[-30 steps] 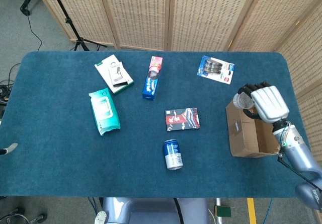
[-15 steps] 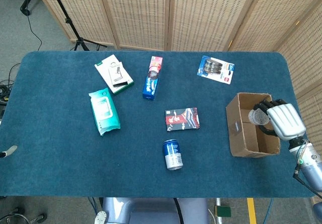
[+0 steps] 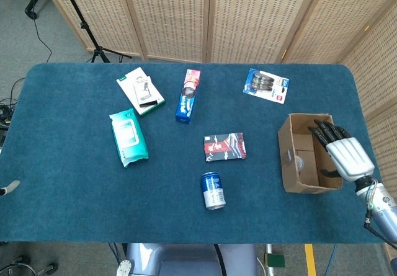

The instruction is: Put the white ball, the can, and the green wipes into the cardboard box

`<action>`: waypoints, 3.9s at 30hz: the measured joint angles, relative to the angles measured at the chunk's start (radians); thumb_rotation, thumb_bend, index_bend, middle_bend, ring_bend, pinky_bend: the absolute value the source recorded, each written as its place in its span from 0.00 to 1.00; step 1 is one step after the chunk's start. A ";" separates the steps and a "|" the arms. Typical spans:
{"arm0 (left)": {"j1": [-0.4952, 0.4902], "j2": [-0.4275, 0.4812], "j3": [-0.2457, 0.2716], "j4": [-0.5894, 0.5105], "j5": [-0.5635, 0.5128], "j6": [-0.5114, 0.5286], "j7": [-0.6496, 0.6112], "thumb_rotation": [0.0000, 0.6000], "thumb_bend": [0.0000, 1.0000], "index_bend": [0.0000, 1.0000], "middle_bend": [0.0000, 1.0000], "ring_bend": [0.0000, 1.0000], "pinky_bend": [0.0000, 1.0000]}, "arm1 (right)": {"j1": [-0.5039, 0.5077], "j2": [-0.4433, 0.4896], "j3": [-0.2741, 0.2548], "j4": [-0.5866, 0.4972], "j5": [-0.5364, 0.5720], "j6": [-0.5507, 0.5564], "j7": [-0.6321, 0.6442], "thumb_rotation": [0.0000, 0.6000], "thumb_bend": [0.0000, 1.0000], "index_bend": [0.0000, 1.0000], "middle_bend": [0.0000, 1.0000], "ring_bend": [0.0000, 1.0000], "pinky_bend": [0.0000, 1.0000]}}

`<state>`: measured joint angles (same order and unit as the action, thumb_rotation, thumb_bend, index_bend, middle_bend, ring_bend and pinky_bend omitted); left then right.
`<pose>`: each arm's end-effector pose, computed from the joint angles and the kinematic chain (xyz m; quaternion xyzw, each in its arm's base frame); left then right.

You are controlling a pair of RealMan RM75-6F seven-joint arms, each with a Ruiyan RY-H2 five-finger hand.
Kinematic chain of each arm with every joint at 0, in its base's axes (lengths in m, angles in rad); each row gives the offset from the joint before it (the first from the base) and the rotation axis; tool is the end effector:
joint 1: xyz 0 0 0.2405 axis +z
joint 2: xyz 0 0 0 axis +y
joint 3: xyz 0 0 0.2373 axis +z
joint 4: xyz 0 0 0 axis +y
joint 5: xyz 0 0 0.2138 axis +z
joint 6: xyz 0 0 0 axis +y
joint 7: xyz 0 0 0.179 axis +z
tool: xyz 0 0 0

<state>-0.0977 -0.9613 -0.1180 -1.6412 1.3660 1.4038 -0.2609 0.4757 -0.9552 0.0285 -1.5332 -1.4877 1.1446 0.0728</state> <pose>-0.3166 0.2325 0.2038 -0.5210 -0.4486 -0.4192 0.5929 -0.2567 -0.3241 0.1611 0.7307 -0.3108 0.3259 0.5131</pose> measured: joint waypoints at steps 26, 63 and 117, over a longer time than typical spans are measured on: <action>-0.001 -0.001 0.004 -0.002 -0.002 -0.001 -0.001 1.00 0.00 0.00 0.00 0.00 0.04 | 0.095 -0.072 -0.062 0.055 -0.654 0.151 -0.241 1.00 0.00 0.06 0.01 0.00 0.13; 0.005 0.019 0.004 0.015 -0.002 -0.009 -0.074 1.00 0.00 0.00 0.00 0.00 0.04 | 0.251 -0.453 0.054 -0.013 -0.522 -0.431 -0.952 1.00 0.00 0.07 0.01 0.00 0.13; -0.007 0.005 0.009 -0.012 -0.009 -0.022 0.000 1.00 0.00 0.00 0.00 0.00 0.04 | 0.308 0.034 -0.061 0.309 -0.699 0.135 -0.590 1.00 0.52 0.60 0.55 0.41 0.46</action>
<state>-0.1047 -0.9565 -0.1088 -1.6536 1.3568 1.3815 -0.2610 0.7842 -0.9208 -0.0325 -1.2242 -2.1862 1.2795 -0.5173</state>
